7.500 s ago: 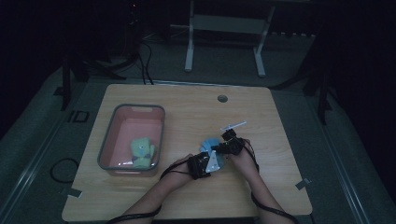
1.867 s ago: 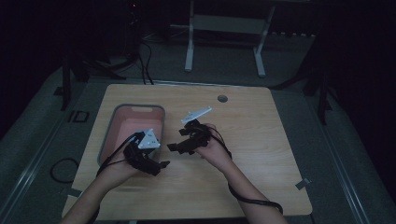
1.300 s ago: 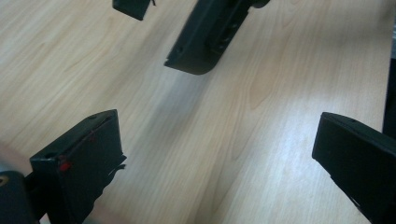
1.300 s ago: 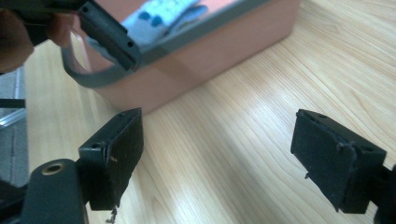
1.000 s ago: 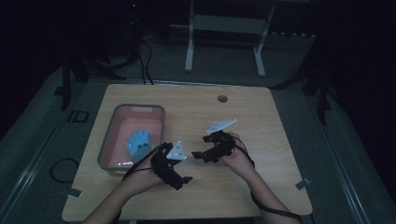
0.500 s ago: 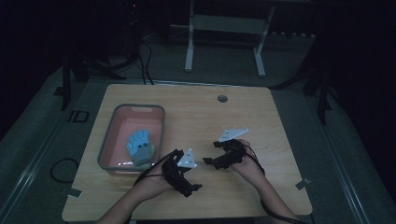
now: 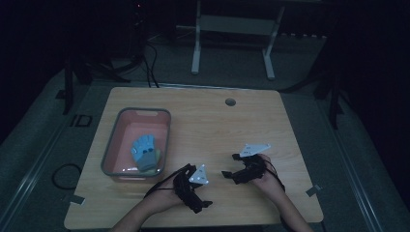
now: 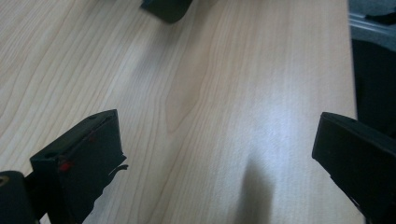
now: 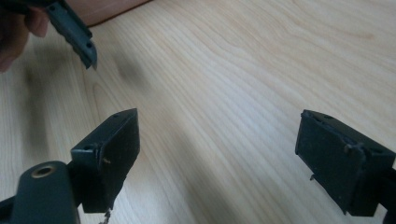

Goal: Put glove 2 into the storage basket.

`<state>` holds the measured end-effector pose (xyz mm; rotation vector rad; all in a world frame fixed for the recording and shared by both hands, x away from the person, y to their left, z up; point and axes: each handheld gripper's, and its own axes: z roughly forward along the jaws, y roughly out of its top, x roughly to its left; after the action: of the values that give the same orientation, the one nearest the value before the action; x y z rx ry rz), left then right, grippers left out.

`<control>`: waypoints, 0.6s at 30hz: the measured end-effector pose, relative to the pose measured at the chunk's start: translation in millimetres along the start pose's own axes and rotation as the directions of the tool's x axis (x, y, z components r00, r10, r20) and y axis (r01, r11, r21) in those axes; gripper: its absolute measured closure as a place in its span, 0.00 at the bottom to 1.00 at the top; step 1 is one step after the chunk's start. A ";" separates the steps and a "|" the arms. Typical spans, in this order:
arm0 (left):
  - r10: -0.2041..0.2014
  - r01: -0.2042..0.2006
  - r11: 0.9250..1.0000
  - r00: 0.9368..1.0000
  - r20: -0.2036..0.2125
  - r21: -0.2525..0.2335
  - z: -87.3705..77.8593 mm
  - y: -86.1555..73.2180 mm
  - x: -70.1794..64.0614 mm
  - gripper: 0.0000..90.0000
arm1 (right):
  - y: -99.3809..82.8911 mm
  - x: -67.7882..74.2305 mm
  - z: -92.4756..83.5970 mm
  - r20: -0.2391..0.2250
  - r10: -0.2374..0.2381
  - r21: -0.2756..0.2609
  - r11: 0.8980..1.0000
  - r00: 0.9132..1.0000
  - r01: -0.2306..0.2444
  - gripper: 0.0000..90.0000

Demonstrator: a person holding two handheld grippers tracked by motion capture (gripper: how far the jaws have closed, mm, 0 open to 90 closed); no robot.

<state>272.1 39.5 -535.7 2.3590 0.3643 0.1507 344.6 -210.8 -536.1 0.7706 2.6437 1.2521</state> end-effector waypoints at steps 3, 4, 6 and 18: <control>0.001 -0.001 1.000 1.000 -0.003 -0.010 2.5 -3.9 0.0 0.02 | -6.3 -2.3 -2.9 0.002 0.011 -0.008 1.000 1.000 -0.011 0.15; 0.000 -0.001 1.000 1.000 -0.007 -0.009 3.6 -4.9 -0.4 0.02 | -8.1 -2.9 -3.9 0.003 0.018 -0.009 1.000 1.000 -0.018 0.15; 0.005 -0.005 1.000 1.000 -0.007 -0.010 5.0 -7.1 -0.6 0.02 | -11.3 -4.2 -5.8 0.004 0.028 -0.007 1.000 1.000 -0.028 0.15; -0.024 0.025 1.000 1.000 0.018 -0.014 11.0 -17.8 -3.1 0.02 | -30.4 -12.6 -18.1 0.018 0.070 -0.017 0.997 0.997 -0.069 0.15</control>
<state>267.6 43.7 -555.9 2.3394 0.3821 0.1202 337.8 -245.6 -548.5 0.8744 2.6102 1.2747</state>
